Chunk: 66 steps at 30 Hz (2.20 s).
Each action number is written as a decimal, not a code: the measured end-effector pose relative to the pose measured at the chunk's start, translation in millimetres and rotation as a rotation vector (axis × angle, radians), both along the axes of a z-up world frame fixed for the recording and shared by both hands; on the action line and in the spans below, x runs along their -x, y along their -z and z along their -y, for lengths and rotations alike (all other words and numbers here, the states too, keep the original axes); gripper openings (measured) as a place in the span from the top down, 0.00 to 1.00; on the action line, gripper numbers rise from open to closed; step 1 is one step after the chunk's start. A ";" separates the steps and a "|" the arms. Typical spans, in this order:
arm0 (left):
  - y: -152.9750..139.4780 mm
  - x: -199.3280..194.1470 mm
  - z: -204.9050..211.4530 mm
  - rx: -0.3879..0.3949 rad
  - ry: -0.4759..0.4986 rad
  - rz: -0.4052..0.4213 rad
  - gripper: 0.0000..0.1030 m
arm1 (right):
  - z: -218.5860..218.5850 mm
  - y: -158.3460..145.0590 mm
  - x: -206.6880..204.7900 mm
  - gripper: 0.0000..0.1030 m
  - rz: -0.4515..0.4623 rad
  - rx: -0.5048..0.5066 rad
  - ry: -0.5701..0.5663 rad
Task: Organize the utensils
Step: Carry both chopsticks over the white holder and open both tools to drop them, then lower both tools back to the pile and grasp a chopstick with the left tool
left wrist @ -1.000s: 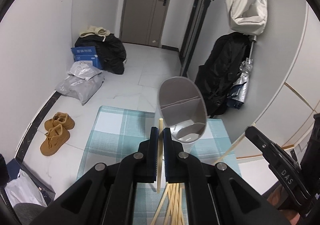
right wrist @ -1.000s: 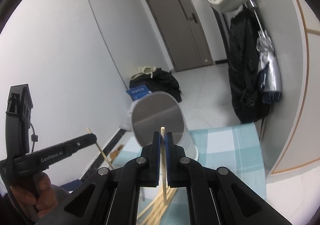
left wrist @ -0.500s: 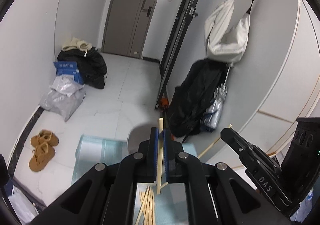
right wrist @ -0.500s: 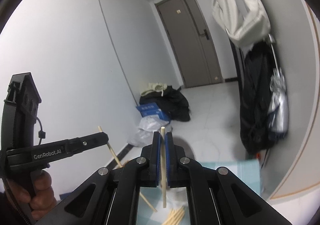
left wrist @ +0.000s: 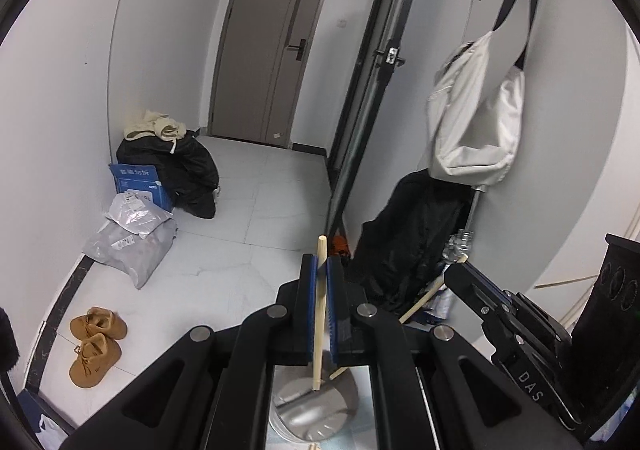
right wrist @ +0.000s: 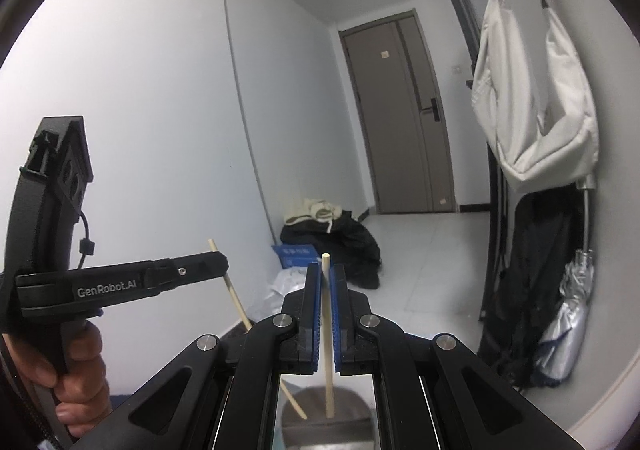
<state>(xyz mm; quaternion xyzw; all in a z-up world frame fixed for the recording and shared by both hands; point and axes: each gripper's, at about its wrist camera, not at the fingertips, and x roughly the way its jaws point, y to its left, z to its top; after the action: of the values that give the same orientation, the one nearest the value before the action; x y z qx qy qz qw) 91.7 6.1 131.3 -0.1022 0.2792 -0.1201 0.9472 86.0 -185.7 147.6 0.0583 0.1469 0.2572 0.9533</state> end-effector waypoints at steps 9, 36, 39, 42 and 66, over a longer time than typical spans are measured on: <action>36.0 -24.6 -2.9 -0.009 0.003 -0.054 0.99 | -16.4 44.7 -36.5 0.96 -0.054 0.061 -0.023; 82.8 -13.4 -14.4 -0.024 -0.057 -0.169 0.53 | 25.5 118.3 -45.4 0.74 -0.344 -0.069 -0.059; 80.9 -5.1 -16.3 -0.046 -0.075 -0.162 0.50 | 34.1 114.5 -36.0 0.68 -0.335 -0.084 -0.026; 79.4 3.8 -18.0 -0.071 -0.093 -0.157 0.43 | 42.6 109.7 -22.6 0.54 -0.322 -0.091 0.013; 129.2 74.0 -22.6 -0.069 -0.112 -0.138 0.17 | 39.2 127.5 72.9 0.28 -0.305 -0.075 0.117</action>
<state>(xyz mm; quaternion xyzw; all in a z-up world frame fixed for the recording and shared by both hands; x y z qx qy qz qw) 17.7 28.7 2.2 -0.0929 0.3415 -0.0498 0.9339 13.1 -224.9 20.1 0.1408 0.2764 0.1948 0.9305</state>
